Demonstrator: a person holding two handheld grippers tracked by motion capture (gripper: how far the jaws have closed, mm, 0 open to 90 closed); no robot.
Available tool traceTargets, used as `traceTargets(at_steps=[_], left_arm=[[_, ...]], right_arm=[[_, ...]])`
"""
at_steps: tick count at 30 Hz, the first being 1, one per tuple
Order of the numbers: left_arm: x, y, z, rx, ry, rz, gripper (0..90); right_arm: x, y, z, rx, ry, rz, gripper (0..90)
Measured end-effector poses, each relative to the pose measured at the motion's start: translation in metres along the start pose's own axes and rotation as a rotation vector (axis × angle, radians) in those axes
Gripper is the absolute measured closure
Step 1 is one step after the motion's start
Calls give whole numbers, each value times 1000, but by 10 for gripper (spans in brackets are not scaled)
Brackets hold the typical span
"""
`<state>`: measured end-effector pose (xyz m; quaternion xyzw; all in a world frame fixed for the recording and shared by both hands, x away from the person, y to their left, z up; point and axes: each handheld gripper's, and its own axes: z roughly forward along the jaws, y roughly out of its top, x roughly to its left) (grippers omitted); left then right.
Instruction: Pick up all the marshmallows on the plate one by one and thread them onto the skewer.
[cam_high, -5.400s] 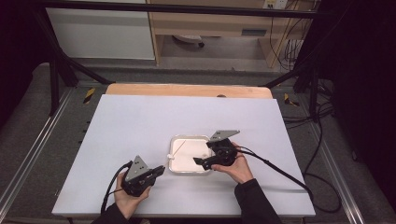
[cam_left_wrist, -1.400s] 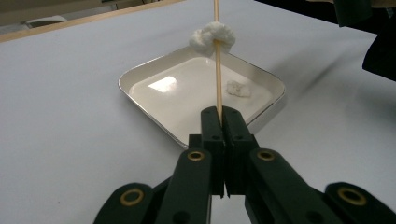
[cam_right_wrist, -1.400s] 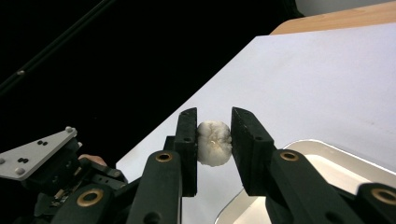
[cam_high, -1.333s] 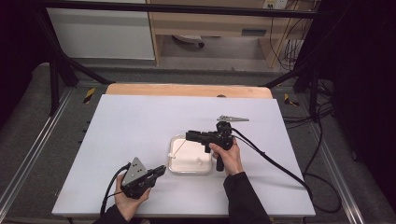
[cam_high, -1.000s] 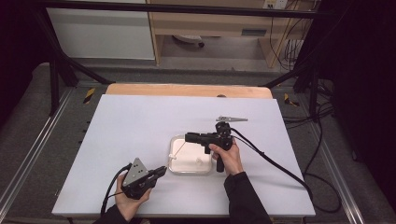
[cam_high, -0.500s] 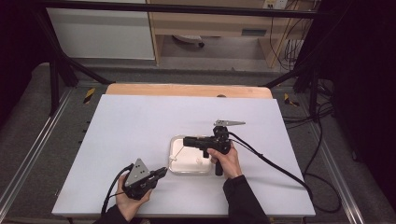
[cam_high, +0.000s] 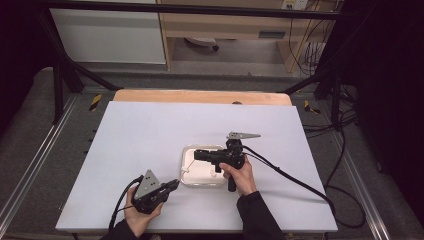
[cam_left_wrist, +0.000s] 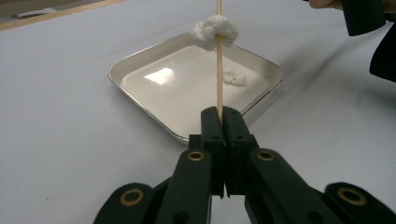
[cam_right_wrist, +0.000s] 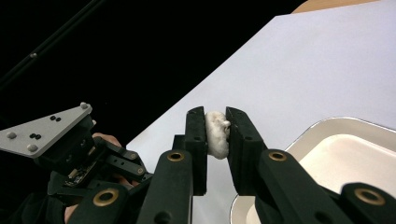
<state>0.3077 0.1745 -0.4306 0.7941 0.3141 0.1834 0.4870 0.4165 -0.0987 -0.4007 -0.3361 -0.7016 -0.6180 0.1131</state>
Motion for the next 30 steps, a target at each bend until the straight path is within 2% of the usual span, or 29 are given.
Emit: traceTargets(at_steps=[15,19,21,23,27,30], left_arm=[[0,-1,1,12,-4,2,889],[-1,0,2,5,-9,2,889],[-2,1,3,5,-6,8,889],[-1,1,2,4,-3,1,889],[-1,0,3,9,-1,-1,889],[-2,1,5,13,-3,2,889]], right_arm=[[1,-6,4,5,-5,-8,804],[0,-10,7,16,5,-2,803],[1,-14,11,44,25,1,801],[3,-17,14,38,16,-19,800],[4,-18,15,30,15,-13,797],[4,-21,16,50,21,-10,793]])
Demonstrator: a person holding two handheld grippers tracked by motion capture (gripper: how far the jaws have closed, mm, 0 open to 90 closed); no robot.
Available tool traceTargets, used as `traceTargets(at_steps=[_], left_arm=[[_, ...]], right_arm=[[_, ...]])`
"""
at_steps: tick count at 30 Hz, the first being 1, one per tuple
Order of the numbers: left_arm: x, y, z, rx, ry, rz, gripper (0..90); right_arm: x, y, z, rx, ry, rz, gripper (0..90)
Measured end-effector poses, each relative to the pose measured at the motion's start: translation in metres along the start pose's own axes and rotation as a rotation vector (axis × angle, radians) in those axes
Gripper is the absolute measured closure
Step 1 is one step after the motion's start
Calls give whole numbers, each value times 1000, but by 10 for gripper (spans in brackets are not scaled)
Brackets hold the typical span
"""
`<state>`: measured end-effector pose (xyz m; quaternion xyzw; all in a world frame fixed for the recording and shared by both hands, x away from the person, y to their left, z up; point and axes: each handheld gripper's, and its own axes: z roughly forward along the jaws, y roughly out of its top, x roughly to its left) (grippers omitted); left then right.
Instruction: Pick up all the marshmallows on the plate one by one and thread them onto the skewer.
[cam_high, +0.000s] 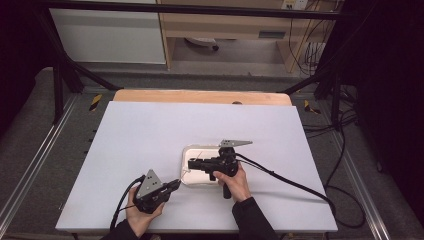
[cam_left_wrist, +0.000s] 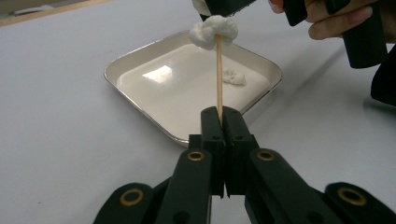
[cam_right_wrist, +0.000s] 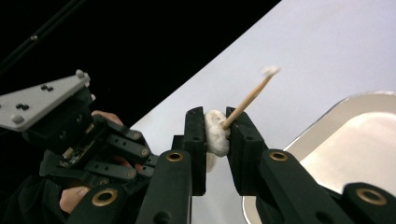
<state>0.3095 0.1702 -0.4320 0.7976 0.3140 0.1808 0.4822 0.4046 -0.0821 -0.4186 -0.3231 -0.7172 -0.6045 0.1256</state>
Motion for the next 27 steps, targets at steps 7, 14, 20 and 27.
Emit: traceTargets(at_steps=[7,14,20,27], left_arm=[[0,-1,2,5,-4,-1,888],[-1,0,0,-14,-10,4,888],[2,-1,2,8,6,-10,888],[2,-1,1,5,4,-7,887]], right_arm=[[2,-3,0,5,-17,-7,773],[6,1,-5,-4,-84,-52,541],[9,1,-7,-11,-90,-77,354],[15,7,-16,-18,-124,-106,182]])
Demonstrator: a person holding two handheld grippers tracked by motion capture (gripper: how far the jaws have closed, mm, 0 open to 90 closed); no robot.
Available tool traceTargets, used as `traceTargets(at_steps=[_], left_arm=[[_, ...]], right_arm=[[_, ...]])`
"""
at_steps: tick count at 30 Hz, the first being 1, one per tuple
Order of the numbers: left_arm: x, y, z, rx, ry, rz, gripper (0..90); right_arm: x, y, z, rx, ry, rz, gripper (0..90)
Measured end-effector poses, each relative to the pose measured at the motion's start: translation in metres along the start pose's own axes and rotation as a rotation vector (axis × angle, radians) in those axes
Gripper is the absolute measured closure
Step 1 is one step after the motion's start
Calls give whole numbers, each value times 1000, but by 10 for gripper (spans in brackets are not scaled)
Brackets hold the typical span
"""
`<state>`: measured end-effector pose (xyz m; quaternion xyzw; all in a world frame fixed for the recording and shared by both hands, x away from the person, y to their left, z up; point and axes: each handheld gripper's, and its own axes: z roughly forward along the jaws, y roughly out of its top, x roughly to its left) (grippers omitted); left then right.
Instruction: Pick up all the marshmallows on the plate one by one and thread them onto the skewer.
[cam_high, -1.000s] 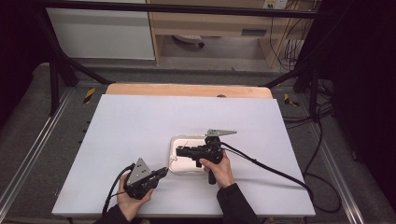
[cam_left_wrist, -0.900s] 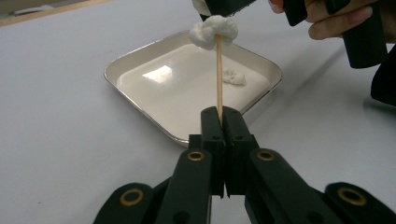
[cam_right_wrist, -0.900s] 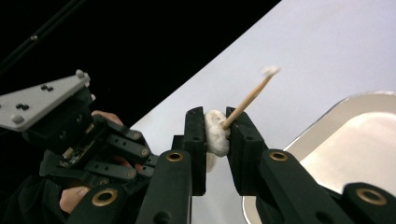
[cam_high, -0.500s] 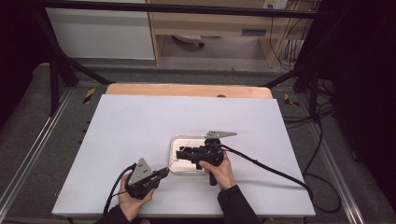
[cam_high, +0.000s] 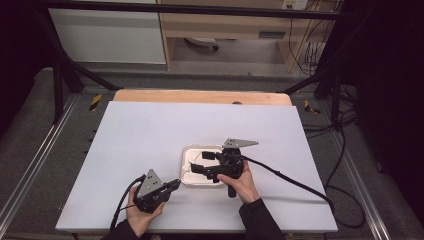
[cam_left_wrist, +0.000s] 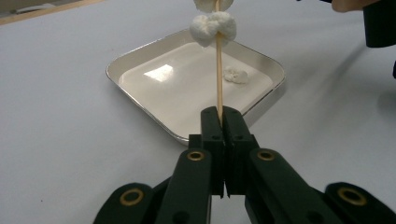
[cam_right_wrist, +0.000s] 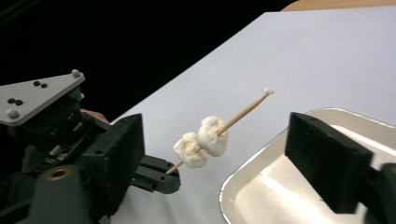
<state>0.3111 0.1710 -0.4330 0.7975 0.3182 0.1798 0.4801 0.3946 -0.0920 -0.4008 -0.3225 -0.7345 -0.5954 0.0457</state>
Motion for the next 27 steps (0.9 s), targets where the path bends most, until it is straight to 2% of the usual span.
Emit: traceTargets(at_steps=[3,7,10,20,25,27], left_arm=[[3,0,1,-12,-1,6,888],[4,0,0,-9,0,4,887],[4,0,0,-5,0,-2,888],[5,-1,1,3,-4,-15,887],[6,-1,1,5,-5,-14,887],[5,-1,0,17,0,-26,887]], right_arm=[[-1,2,-3,14,-26,-27,118],[-5,2,-7,77,-77,-66,85],[-9,1,-8,132,-135,-108,76],[-31,-13,-15,248,-256,-171,140],[-38,-24,-12,277,-273,-182,203],[-40,-27,-10,293,-287,-187,214]])
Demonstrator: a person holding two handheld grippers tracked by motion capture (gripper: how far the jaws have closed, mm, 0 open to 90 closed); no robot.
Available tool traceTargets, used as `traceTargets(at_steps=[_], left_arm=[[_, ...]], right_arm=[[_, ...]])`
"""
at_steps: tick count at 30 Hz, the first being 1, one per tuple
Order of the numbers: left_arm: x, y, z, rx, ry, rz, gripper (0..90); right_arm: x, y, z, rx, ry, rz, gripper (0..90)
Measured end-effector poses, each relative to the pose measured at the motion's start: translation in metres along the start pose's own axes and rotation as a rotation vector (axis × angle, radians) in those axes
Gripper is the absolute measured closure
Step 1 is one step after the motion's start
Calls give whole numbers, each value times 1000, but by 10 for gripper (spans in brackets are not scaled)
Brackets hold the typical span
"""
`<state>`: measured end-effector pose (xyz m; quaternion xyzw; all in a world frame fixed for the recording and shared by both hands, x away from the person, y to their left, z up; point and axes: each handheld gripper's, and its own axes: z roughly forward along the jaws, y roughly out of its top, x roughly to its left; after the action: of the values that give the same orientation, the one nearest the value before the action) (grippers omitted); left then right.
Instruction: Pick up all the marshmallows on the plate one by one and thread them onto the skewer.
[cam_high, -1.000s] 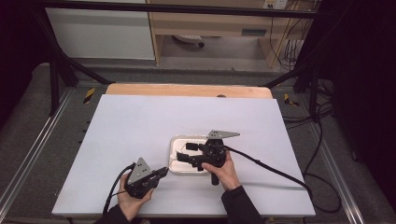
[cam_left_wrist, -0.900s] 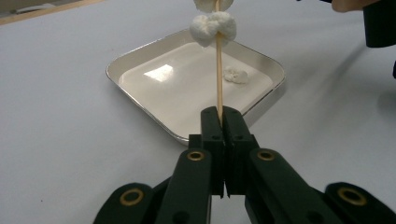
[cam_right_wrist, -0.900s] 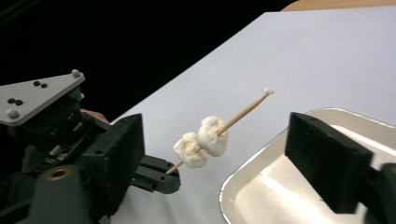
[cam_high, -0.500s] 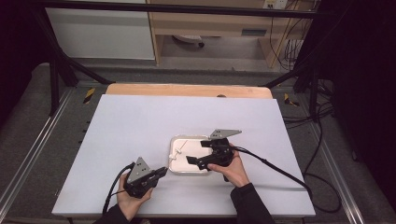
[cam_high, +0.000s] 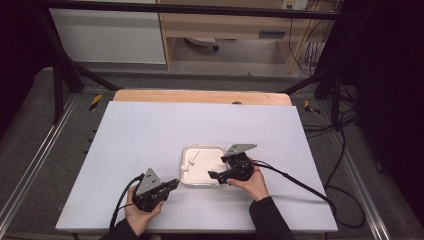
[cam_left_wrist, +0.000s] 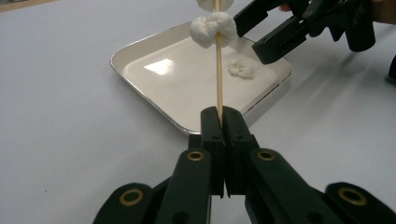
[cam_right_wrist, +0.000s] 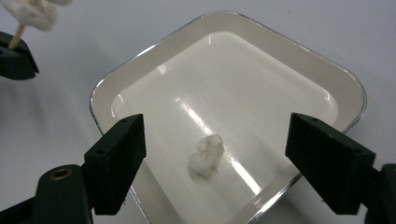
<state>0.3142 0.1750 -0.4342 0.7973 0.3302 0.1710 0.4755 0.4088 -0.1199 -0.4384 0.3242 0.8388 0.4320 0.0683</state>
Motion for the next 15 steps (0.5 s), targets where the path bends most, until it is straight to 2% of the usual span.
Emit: traceTargets(at_steps=[4,10,15], left_arm=[[0,0,0,1,-2,-1,887],[0,0,1,6,-4,2,887],[0,0,1,10,-7,4,887]], right_arm=[[0,-3,4,22,-7,-28,293],[2,-8,9,40,-13,-87,475],[2,-10,12,50,-3,-105,578]])
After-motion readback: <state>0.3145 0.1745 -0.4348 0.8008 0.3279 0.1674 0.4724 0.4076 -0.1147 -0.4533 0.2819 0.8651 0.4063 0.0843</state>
